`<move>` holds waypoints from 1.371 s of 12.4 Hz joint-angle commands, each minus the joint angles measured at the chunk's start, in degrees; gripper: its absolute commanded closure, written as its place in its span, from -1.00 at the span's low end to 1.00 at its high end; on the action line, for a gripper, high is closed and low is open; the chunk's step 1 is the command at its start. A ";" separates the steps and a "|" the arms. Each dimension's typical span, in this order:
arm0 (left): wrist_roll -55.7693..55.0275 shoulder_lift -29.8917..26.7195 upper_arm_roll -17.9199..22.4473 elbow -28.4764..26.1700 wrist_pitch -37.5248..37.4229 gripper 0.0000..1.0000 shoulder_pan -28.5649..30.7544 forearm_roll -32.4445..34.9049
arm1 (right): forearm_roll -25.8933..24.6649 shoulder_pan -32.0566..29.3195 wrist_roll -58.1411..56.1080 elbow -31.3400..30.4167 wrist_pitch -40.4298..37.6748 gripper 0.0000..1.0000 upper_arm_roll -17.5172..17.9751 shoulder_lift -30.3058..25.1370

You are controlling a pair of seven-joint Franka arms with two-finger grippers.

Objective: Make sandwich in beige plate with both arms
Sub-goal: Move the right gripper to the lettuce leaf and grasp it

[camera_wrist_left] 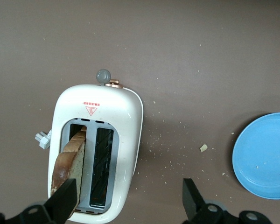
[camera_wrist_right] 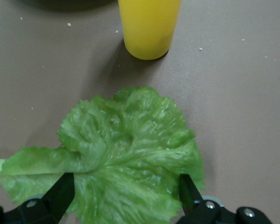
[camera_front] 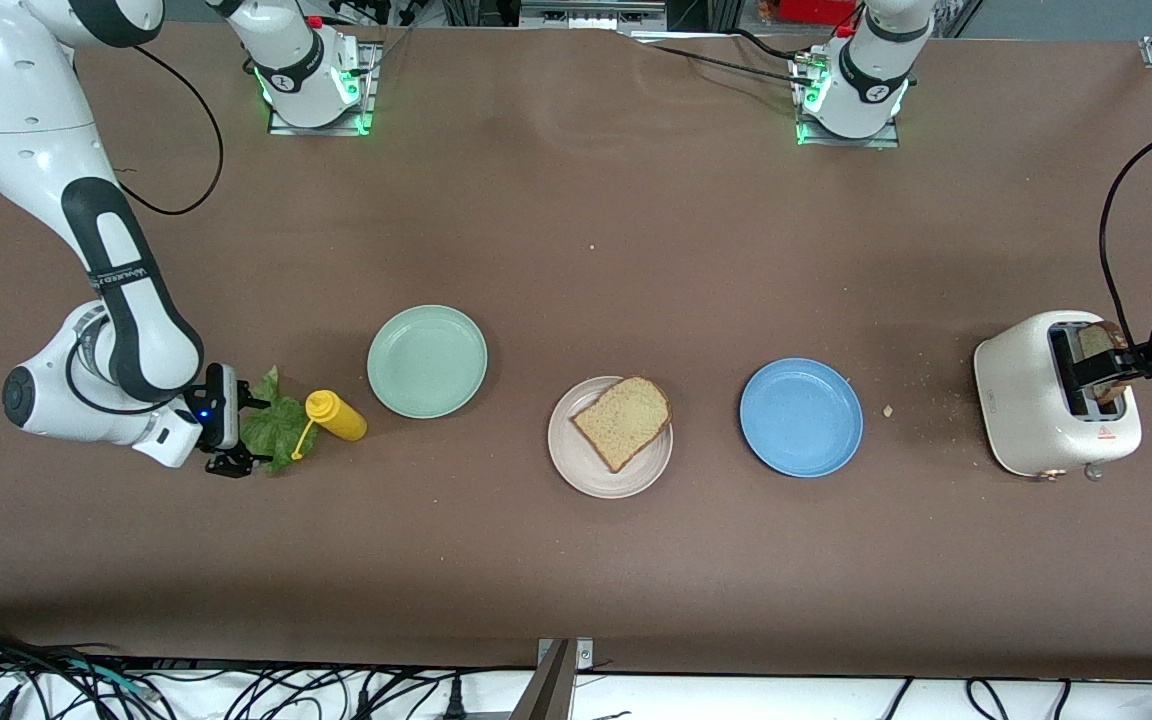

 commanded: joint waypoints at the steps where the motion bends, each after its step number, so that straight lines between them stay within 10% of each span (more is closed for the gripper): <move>1: 0.02 -0.89 -0.35 0.30 -1.34 -0.99 -0.24 1.67 | -1.59 -0.16 -0.74 -1.91 2.63 -0.04 0.30 -0.59; 3: 0.45 -0.80 -0.35 0.38 -1.25 -0.99 -0.33 1.75 | -1.07 -0.16 -0.21 -2.34 2.80 0.88 0.30 -0.33; 4: 0.55 -0.80 -0.27 0.38 -1.16 -0.99 -0.15 1.75 | -1.15 -0.16 -0.65 -2.35 2.72 1.00 0.30 -0.41; 17: 0.46 -0.45 -0.18 0.38 -0.98 -0.99 -0.42 1.84 | -5.36 -1.92 10.14 0.45 -25.02 1.00 -0.05 -18.86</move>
